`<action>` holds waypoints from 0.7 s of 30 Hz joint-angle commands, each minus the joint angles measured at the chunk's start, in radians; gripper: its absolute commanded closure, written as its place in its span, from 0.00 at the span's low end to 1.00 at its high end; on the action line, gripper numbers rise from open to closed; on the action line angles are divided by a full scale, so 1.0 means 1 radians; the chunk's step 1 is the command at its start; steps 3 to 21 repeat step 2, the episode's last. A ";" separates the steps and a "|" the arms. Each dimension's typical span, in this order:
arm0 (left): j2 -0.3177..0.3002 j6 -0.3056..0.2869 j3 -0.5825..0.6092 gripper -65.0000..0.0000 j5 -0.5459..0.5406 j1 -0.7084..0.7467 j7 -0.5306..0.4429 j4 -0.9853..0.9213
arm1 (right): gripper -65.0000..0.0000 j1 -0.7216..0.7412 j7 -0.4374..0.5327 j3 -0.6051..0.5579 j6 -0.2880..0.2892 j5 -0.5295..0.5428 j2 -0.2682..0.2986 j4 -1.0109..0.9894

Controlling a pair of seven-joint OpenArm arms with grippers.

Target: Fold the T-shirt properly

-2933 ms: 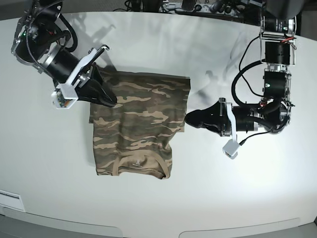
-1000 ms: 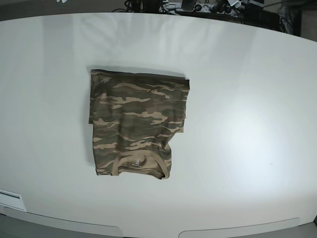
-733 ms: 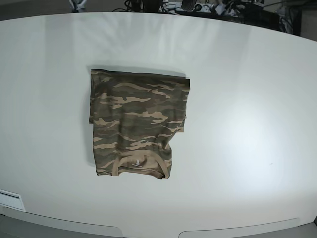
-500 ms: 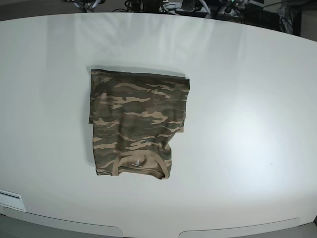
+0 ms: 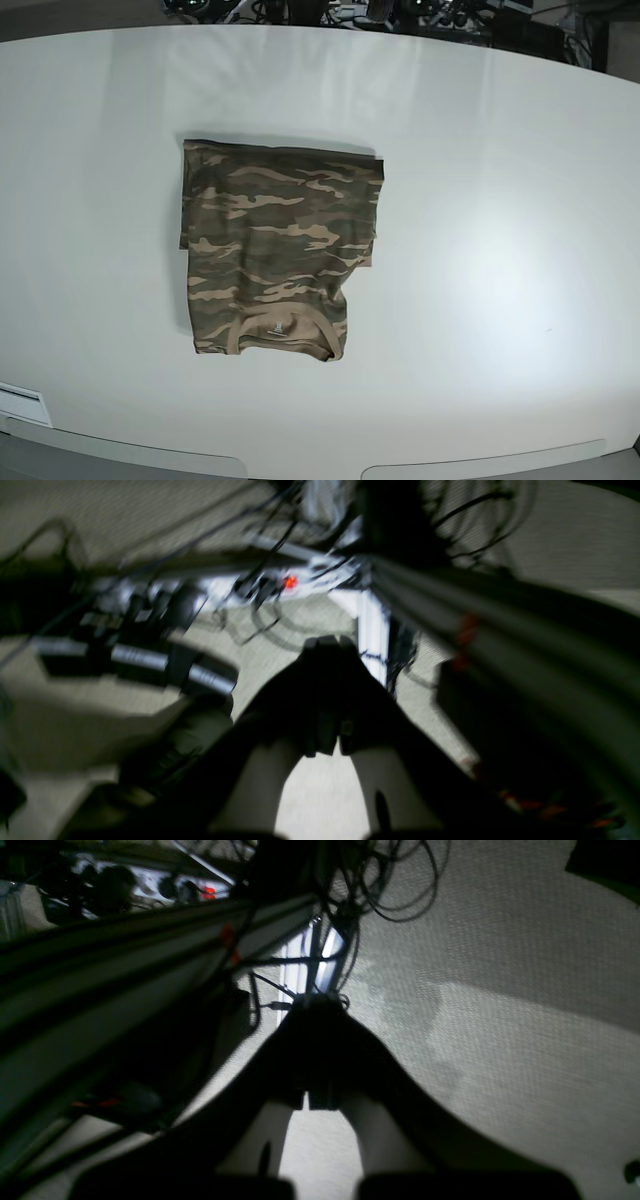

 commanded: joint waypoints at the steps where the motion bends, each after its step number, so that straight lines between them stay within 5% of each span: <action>1: -0.006 0.001 0.008 1.00 -0.009 0.006 -0.014 -0.004 | 1.00 -0.004 0.011 0.000 0.004 0.002 0.004 0.006; 21: -0.006 0.001 0.008 1.00 -0.017 0.007 -0.017 -0.004 | 1.00 -0.003 0.011 0.000 0.003 0.002 0.002 0.006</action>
